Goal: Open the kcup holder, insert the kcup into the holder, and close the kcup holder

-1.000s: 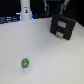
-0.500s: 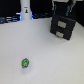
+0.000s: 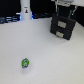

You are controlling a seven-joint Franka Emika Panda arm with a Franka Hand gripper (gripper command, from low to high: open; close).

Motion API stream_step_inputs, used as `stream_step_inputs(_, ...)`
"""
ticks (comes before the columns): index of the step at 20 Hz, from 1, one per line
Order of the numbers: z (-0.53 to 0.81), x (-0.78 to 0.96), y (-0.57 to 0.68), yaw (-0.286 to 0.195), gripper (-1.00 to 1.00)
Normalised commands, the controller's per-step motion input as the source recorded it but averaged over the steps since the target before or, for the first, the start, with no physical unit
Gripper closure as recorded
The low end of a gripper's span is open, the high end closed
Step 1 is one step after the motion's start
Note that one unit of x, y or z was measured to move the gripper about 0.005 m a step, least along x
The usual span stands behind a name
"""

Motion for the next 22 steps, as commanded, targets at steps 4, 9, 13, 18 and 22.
stream_step_inputs(4,-0.31,-0.20,0.36,-0.172,-1.00)
stream_step_inputs(9,-0.36,-0.30,0.22,-0.178,-1.00)
stream_step_inputs(13,-0.39,-0.45,0.07,-0.135,-1.00)
stream_step_inputs(18,-0.45,-0.58,0.00,-0.042,-1.00)
stream_step_inputs(22,-0.47,-0.56,0.00,-0.001,-1.00)
